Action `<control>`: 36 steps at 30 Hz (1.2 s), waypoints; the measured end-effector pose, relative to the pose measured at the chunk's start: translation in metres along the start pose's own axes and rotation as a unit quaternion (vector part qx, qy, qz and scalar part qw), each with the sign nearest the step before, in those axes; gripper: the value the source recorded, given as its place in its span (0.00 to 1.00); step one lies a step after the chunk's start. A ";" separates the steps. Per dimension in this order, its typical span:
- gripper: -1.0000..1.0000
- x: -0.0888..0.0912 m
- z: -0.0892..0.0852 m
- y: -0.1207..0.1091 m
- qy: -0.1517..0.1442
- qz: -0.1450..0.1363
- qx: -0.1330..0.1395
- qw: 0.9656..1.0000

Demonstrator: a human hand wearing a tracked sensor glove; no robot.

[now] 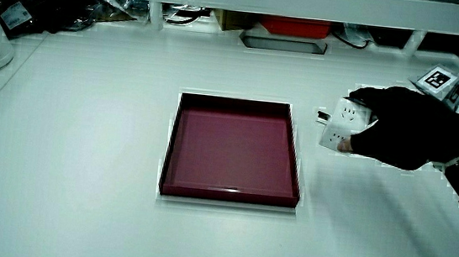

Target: Place socket

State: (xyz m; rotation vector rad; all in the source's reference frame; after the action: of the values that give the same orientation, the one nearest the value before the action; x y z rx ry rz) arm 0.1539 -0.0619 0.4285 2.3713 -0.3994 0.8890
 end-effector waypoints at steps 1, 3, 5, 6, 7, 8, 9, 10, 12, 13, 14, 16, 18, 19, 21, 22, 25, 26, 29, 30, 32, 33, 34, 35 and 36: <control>0.50 0.010 -0.003 0.003 -0.007 -0.014 -0.002 1.000; 0.50 0.020 -0.006 0.004 0.002 -0.027 0.000 1.000; 0.50 0.032 -0.010 0.008 0.000 -0.041 -0.007 0.999; 0.50 0.035 -0.011 0.008 0.003 -0.048 -0.006 0.999; 0.50 0.038 -0.012 0.009 0.005 -0.052 -0.008 0.999; 0.50 0.042 -0.015 0.011 0.003 -0.060 -0.010 0.998; 0.50 0.046 -0.017 0.012 0.003 -0.064 -0.013 0.998; 0.50 0.050 -0.019 0.013 0.009 -0.067 -0.014 0.998; 0.50 0.053 -0.022 0.015 0.004 -0.073 -0.019 0.997; 0.50 0.058 -0.026 0.016 0.007 -0.077 -0.025 0.997; 0.50 0.062 -0.028 0.018 0.005 -0.082 -0.027 0.996; 0.50 0.066 -0.030 0.018 0.019 -0.084 -0.029 0.996; 0.50 0.069 -0.031 0.018 0.028 -0.085 -0.033 0.995; 0.50 0.070 -0.031 0.019 0.025 -0.090 -0.032 0.995; 0.50 0.069 -0.031 0.019 0.026 -0.091 -0.033 0.995; 0.50 0.072 -0.032 0.020 0.029 -0.091 -0.035 0.995; 0.48 0.075 -0.033 0.018 0.043 -0.093 -0.033 0.994; 0.46 0.073 -0.032 0.017 0.043 -0.087 -0.034 0.995; 0.39 0.076 -0.034 0.019 0.039 -0.094 -0.036 0.994; 0.37 0.079 -0.035 0.019 0.041 -0.097 -0.040 0.994; 0.33 0.079 -0.035 0.019 0.043 -0.094 -0.042 0.994; 0.30 0.076 -0.034 0.017 0.039 -0.092 -0.040 0.994; 0.28 0.078 -0.035 0.018 0.044 -0.097 -0.047 0.993; 0.26 0.075 -0.034 0.017 0.035 -0.097 -0.048 0.994; 0.24 0.076 -0.035 0.017 0.037 -0.096 -0.060 0.993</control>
State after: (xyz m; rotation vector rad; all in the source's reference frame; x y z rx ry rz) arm 0.1841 -0.0599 0.5081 2.2155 -0.1866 0.8360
